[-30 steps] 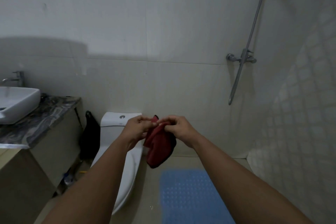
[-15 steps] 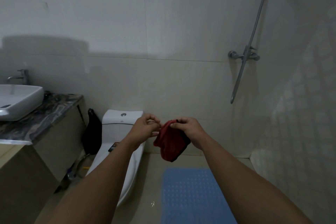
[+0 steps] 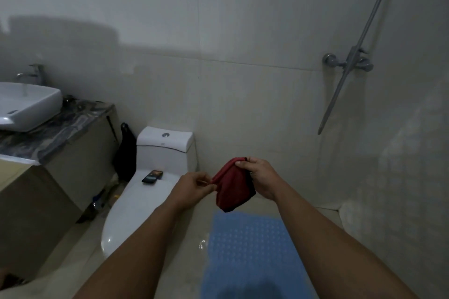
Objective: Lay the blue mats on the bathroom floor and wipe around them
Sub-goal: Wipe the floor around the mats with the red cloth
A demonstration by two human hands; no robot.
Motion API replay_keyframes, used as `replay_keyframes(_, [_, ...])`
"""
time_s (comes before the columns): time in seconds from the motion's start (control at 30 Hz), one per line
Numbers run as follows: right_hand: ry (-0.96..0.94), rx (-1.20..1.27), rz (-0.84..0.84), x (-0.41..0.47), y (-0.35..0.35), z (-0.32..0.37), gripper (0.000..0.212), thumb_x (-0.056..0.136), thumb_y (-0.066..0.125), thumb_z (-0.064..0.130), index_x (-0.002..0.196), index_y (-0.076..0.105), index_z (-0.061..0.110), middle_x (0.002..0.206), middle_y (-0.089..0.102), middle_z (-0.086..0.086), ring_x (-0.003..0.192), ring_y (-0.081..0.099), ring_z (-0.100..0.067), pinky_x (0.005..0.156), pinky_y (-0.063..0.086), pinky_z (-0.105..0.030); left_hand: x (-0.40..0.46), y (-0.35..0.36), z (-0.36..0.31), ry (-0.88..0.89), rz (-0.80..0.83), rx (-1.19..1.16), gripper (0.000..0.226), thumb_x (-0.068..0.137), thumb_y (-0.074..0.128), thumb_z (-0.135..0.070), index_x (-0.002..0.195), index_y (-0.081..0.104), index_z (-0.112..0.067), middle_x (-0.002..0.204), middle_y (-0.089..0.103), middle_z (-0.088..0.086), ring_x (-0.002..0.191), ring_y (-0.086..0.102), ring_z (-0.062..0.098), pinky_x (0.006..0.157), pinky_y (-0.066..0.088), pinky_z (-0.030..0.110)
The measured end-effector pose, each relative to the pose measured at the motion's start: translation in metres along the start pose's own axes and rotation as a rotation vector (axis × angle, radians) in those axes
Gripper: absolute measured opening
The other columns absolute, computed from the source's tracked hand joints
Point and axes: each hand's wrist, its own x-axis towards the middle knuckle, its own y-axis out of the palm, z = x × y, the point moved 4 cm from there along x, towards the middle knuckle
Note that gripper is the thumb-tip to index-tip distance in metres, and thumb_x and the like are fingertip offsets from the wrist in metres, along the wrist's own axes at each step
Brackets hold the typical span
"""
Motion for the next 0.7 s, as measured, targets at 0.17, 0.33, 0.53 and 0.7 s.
replay_keyframes(0.17, [0.106,-0.205,0.027,0.034,-0.044,-0.033,0.011,0.092,0.072,0.022,0.097,0.066,0.015,0.097,0.072,-0.008,0.09,0.068,-0.022,0.076,0.056,-0.036,0.029,0.014,0.009,-0.12,-0.087,-0.052,0.017,0.082,0.079,-0.023,0.075,0.064,-0.018,0.079,0.074,0.006,0.075,0.068,0.015,0.075,0.052,0.032])
replay_keyframes(0.33, [0.247,-0.196,0.087,0.059,-0.05,-0.086,0.023,0.094,0.07,0.026,0.113,0.062,0.015,0.113,0.071,-0.008,0.1,0.068,-0.022,0.074,0.055,-0.034,0.035,0.039,0.03,-0.261,-0.077,-0.105,0.019,0.084,0.07,0.002,0.081,0.057,-0.011,0.071,0.064,0.007,0.064,0.055,0.012,0.065,0.045,0.027])
replay_keyframes(0.53, [0.388,-0.375,0.242,0.075,-0.045,-0.188,0.033,0.073,0.089,0.014,0.102,0.075,0.012,0.099,0.076,-0.014,0.089,0.074,-0.027,0.081,0.061,-0.04,0.006,0.097,0.123,-0.515,-0.127,-0.115,0.02,0.088,0.063,0.002,0.087,0.051,-0.014,0.074,0.061,0.002,0.066,0.055,0.011,0.064,0.043,0.029])
replay_keyframes(0.7, [0.401,-0.476,0.251,0.084,-0.028,-0.298,0.026,0.076,0.077,0.013,0.061,0.057,0.006,0.058,0.044,-0.004,0.053,0.045,-0.012,0.051,0.039,-0.024,-0.025,0.162,0.218,-0.686,-0.201,-0.112,0.014,0.093,0.061,-0.008,0.097,0.054,-0.02,0.078,0.069,-0.003,0.07,0.065,0.005,0.064,0.049,0.027])
